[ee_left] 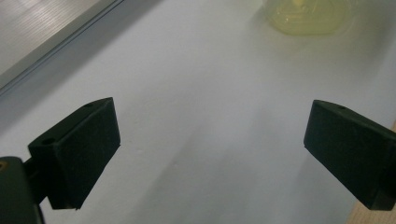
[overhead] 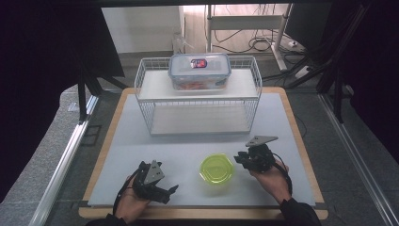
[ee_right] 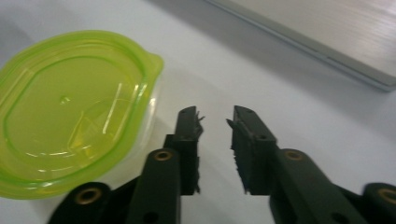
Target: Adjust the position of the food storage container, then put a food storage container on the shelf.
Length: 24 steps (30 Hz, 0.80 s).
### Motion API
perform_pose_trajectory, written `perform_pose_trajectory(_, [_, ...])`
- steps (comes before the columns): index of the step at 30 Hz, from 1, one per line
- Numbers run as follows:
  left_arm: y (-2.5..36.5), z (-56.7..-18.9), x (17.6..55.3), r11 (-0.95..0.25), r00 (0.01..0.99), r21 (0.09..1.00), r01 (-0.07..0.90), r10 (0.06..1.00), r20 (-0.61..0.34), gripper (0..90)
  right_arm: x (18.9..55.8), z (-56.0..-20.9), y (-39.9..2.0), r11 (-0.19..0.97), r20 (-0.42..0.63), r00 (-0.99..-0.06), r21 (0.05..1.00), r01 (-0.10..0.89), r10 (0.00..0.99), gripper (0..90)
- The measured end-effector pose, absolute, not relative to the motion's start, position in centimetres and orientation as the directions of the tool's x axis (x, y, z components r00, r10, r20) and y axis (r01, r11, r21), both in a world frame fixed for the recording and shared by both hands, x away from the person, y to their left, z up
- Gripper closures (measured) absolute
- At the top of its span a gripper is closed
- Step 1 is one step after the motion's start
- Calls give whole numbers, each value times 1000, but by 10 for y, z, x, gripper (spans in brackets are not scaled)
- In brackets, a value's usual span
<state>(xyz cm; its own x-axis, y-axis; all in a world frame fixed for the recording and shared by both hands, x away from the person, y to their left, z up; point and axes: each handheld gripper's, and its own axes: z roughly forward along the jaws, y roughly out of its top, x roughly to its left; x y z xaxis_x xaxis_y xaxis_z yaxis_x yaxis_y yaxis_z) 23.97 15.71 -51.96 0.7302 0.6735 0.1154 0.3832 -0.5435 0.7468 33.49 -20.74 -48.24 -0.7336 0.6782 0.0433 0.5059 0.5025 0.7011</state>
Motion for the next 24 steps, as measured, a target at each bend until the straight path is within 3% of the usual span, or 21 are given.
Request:
perform_pose_trajectory(10, [157, -520, 240, -542, 731, 747, 384, 673, 113, 35, 336, -479, -223, 484, 8, -722, 736, 472, 692, 370])
perform_pose_trajectory(16, [157, -520, 240, -543, 732, 747, 384, 672, 113, 35, 336, -478, -226, 461, 18, -712, 751, 474, 702, 282])
perform_pose_trajectory(24, [157, -520, 240, -541, 731, 748, 384, 673, 112, 35, 333, -470, -224, 438, 51, -704, 750, 496, 708, 287])
